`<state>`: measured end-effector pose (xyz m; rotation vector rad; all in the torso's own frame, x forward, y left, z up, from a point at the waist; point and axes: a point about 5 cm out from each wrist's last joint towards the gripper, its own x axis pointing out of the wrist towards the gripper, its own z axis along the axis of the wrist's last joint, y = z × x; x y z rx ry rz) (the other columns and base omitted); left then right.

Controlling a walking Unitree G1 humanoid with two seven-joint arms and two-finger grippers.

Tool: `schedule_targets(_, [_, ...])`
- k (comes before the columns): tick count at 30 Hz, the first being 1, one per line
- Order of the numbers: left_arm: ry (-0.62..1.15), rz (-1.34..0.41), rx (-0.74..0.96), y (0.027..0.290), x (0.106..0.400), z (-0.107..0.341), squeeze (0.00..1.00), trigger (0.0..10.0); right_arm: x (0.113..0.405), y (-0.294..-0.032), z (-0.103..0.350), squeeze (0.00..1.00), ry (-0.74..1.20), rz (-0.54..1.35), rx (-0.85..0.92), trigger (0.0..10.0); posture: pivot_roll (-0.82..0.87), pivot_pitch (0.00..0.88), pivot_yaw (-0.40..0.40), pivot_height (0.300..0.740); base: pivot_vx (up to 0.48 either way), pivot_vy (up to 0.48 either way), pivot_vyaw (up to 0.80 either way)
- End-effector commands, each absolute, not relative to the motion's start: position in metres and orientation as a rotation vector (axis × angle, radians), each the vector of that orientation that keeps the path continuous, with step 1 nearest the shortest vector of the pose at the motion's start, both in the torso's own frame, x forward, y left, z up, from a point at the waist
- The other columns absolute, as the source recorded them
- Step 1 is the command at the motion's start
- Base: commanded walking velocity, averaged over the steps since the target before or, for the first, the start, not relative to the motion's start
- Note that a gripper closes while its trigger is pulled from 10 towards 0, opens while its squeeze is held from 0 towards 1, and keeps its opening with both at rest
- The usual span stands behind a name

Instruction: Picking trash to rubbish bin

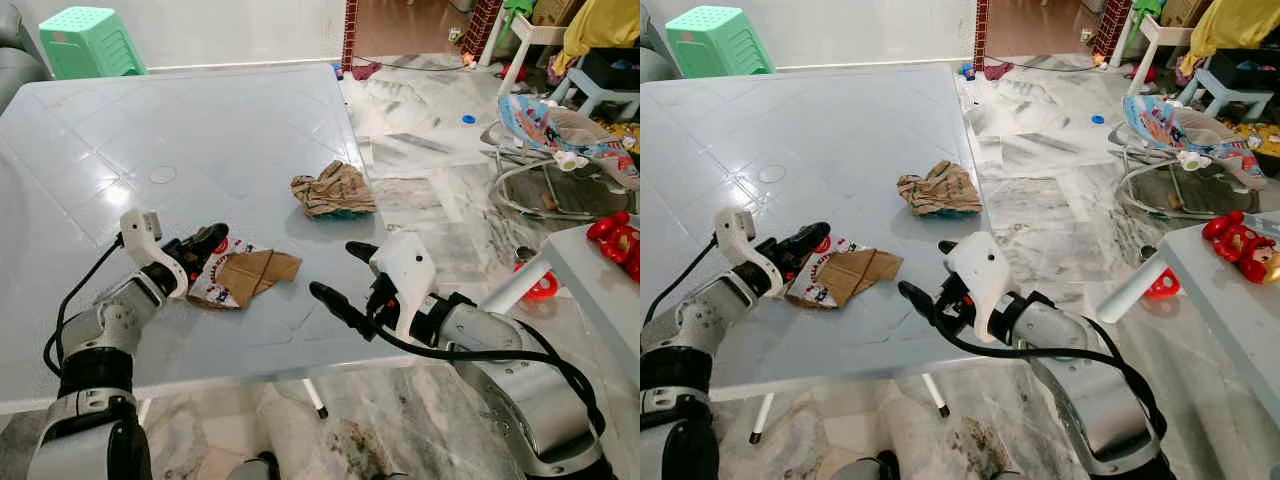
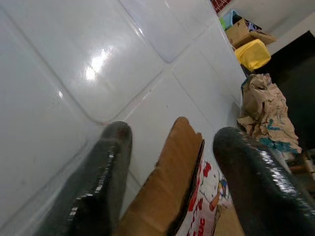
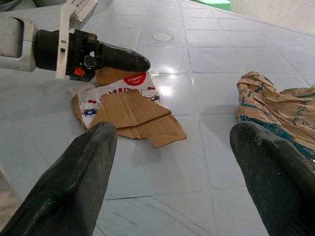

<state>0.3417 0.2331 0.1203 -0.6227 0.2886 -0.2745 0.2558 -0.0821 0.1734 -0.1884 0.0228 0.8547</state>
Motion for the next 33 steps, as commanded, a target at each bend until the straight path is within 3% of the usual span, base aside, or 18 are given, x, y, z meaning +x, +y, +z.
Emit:
schedule_targets(1, [0.344, -0.265, -0.638, 0.235, 0.334, 0.110, 0.00, 0.0, 0.255, -0.081, 0.177, 0.00, 0.006, 0.861, -0.199, 10.0, -0.10, 0.142, 0.001, 0.740, 0.000, 0.000, 0.00])
schedule_targets(16, [0.347, -0.201, -0.672, 0.239, 0.313, 0.111, 0.00, 0.0, 0.258, -0.079, 0.177, 0.00, 0.000, 0.858, -0.201, 10.0, -0.08, 0.139, -0.002, 0.740, 0.000, 0.000, 0.00])
schedule_targets(33, [0.091, -0.053, -0.513, 0.220, 0.312, 0.157, 0.00, 0.0, 0.261, -0.078, 0.178, 0.00, -0.009, 0.854, -0.202, 10.0, -0.07, 0.133, -0.007, 0.740, 0.000, 0.000, 0.00])
